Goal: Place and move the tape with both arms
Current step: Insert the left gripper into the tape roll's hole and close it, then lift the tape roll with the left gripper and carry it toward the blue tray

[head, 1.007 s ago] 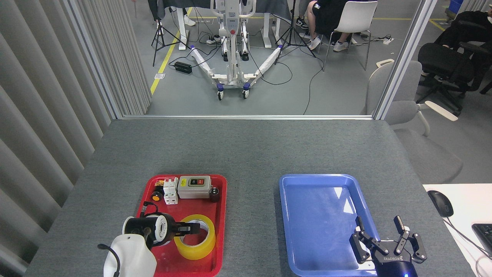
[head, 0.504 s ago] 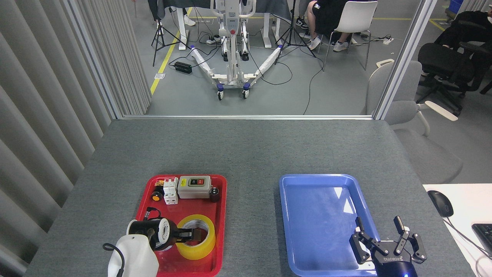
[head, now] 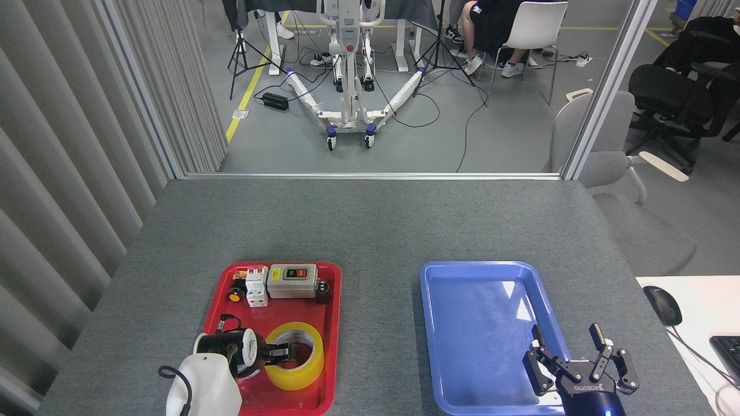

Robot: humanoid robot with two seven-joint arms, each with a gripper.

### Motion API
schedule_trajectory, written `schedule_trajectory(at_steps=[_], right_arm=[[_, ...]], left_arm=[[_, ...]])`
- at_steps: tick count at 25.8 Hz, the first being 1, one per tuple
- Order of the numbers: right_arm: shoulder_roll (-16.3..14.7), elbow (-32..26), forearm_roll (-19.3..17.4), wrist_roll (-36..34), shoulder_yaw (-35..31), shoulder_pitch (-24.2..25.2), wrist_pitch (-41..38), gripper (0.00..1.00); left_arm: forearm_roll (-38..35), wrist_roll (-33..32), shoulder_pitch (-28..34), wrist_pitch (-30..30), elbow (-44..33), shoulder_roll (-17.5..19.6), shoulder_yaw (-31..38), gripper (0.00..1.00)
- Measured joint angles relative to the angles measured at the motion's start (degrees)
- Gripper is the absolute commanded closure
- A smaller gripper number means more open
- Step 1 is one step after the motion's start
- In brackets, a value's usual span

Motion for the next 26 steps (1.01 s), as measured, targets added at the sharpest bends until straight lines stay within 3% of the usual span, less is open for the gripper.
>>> schedule_trajectory(at_steps=[4,7,11,20,23,26], right_arm=[[0.0,0.0,0.0,0.0,0.0,0.1,0.0,0.01],[0.0,0.1,0.1,0.0,0.0,0.2,0.0,0.01],[0.0,0.3,0.1,0.2,0.0,0.4,0.0,0.01],[0.0,0.3,0.3,-0.1,0.0,0.4,0.0,0.01],[0.0,0.3,0.6,-0.1,0.0,0.4,0.0,0.01],[0.0,0.3,1.1,-0.1,0.0,0.5,0.0,0.01]], left_arm=[[-0.1,0.6,0.0,0.7,-0.3,0.2,-0.6,0.60],[-0.1,1.2,0.0,0.7,-0.6,0.4,-0.9,1.00],[-0.1,4.7,0.0,0.6,-1.0,0.6,-1.1,1.00],[2.9,22.1,2.0,-0.6,-4.8,1.4,-0.3,1.00],[15.4,23.6,4.5,-4.7,-8.0,1.1,3.6,1.00],[33.9,22.2,7.6,-13.9,-11.2,1.8,7.5,1.00]])
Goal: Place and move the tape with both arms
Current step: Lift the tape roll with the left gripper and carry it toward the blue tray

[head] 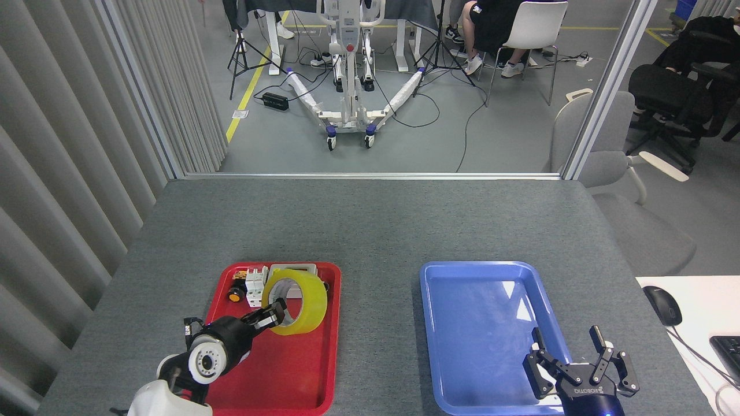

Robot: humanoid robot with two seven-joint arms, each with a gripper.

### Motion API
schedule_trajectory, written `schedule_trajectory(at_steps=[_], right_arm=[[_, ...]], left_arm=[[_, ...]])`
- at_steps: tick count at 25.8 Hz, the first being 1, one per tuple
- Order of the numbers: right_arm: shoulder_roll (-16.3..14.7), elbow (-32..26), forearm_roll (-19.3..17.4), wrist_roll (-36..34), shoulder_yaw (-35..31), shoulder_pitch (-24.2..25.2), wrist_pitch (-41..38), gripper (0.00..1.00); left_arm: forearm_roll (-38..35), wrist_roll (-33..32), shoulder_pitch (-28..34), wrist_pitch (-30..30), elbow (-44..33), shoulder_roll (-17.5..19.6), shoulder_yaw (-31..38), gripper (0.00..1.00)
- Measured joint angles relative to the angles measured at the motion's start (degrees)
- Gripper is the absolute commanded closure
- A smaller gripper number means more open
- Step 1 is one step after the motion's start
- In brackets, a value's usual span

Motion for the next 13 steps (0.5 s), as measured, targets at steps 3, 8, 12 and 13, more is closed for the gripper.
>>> schedule_trajectory(at_steps=[3,8,12,13], right_arm=[[0.1,0.0,0.8,0.0,-0.1,0.1,0.0,0.01],[0.1,0.0,1.1,-0.2,-0.4,-1.0,0.2,0.01],[0.4,-0.2,0.8,-0.1,-0.5,-2.7,-0.2,0.01],[0.7,-0.3,0.5,-0.1,-0.6,-2.9,-0.7,0.01]], left_arm=[[10.8,-5.4,2.5,-10.6,-1.8,0.8,1.3,1.00],[20.2,-14.2,8.5,-21.1,-6.7,-1.8,-3.1,1.00],[26.1,-16.6,13.0,-22.6,-9.4,-3.6,-10.5,1.00],[28.4,-17.1,13.6,-22.7,-9.7,-3.7,-11.9,1.00]])
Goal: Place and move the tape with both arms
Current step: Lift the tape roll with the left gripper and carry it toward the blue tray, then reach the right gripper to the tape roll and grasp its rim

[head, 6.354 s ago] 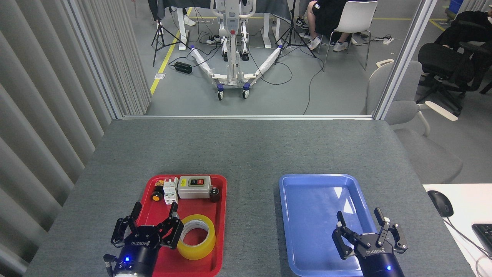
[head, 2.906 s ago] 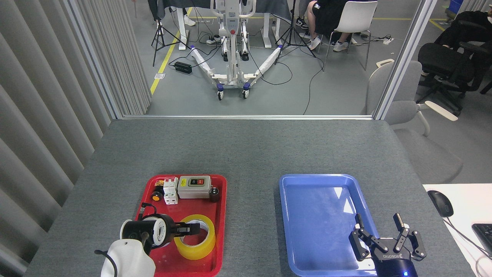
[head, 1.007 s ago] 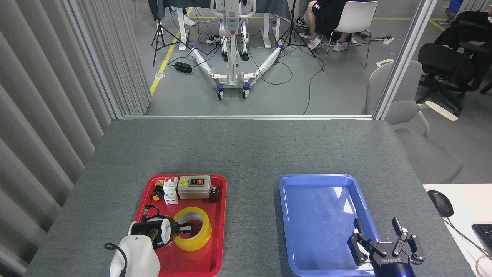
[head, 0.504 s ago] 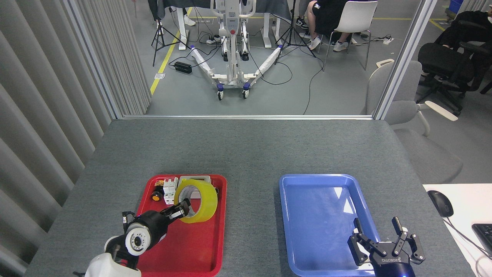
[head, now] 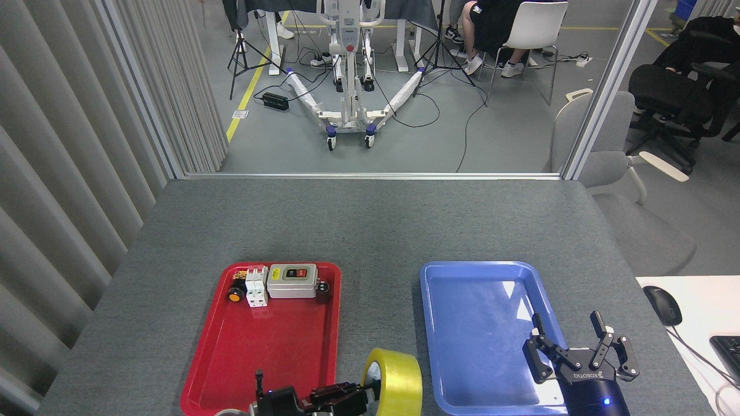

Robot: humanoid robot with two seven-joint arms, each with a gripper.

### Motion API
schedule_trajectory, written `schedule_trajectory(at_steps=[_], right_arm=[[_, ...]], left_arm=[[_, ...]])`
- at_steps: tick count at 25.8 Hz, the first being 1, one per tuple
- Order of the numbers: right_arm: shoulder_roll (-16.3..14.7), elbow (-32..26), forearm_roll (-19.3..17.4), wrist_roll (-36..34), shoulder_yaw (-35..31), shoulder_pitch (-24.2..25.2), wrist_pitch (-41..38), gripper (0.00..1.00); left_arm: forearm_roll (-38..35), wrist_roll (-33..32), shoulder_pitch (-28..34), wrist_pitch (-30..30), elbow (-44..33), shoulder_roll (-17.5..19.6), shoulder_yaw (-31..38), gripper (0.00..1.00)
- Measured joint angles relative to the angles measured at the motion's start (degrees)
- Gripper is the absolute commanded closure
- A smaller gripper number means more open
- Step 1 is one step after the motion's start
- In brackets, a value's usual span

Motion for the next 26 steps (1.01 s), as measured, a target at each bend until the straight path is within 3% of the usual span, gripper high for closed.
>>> schedule_trajectory(at_steps=[2,5,10,13,16,20,23,26], right_arm=[[0.7,-0.3,-1.8,0.2,-0.4,-0.4,-3.0,0.01],[2.0,-0.6,-7.3,2.6,-3.7,-0.9,-11.1,0.01],[4.8,0.2,-19.3,13.7,-14.8,-0.9,-33.9,0.01],[4.3,1.2,-27.7,21.1,-17.7,0.0,-40.1,0.01],[0.8,1.7,-35.9,25.3,-16.2,1.9,-42.2,0.01],[-7.8,1.9,-44.4,26.5,-8.3,2.4,-42.8,0.01],[-12.9,1.9,-47.7,26.8,-2.2,0.1,-42.9,0.01],[-17.1,2.0,-48.8,26.9,4.2,-4.8,-43.0,0.01]], left_arm=[[4.5,-1.4,0.9,0.3,-0.2,0.0,-2.1,1.00],[8.7,-2.6,1.1,3.9,-0.2,-0.6,-3.4,1.00],[12.7,-2.0,0.5,11.0,1.4,-3.1,-4.4,1.00],[13.5,2.0,-2.0,12.1,5.9,-3.9,-4.8,1.00],[14.0,7.3,-5.6,11.9,11.6,-4.2,-4.9,1.00],[15.1,13.0,-10.8,9.2,18.3,-4.3,-4.5,1.00],[17.1,12.9,-12.2,6.8,20.2,-3.9,-4.3,1.00],[18.1,10.7,-11.9,4.9,20.2,-3.7,-4.3,1.00]])
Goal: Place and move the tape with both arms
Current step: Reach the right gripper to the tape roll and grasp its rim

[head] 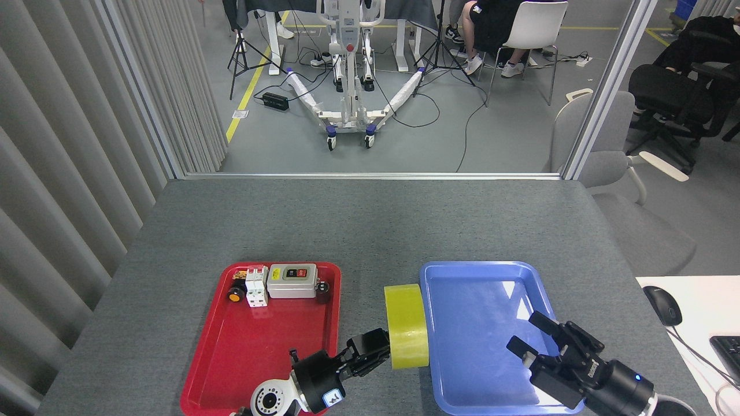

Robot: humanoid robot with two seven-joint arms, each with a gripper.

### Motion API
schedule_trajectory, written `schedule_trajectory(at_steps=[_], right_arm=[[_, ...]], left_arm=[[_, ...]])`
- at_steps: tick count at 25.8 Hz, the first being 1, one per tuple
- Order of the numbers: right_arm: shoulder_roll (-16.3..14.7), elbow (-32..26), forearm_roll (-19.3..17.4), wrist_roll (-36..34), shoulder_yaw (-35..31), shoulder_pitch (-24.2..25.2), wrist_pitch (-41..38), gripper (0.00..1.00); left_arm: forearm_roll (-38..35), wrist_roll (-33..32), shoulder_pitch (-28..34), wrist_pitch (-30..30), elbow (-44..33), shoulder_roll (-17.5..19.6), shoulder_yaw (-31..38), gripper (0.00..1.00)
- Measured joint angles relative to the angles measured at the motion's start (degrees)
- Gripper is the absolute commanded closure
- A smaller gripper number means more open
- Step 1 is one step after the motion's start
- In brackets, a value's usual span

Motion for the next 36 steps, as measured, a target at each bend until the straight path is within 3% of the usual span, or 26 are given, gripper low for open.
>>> schedule_trajectory(at_steps=[6,12,17,28,36], right_arm=[[-6.0,0.3,-0.4,-0.2,12.2,-10.2,0.0,0.03],[-8.6,0.5,-0.2,-0.7,22.1,-17.3,-0.1,0.05],[-7.8,0.6,0.0,-1.1,27.9,-21.3,0.0,0.06],[-2.6,6.0,2.7,-1.3,31.1,-24.5,0.0,0.27],[-1.8,7.7,2.7,-1.2,33.5,-25.9,0.0,0.37]], left_arm=[[0.5,-3.7,1.4,-2.3,-1.5,0.2,-0.1,1.00],[0.6,-4.6,1.7,-3.5,-1.7,0.8,-0.1,1.00],[0.6,-4.7,1.8,-4.0,-2.3,1.4,0.0,1.00],[0.6,-4.6,2.7,-4.0,-4.0,1.6,0.0,1.00],[0.6,-4.7,4.0,-4.0,-5.7,2.1,0.0,1.00]])
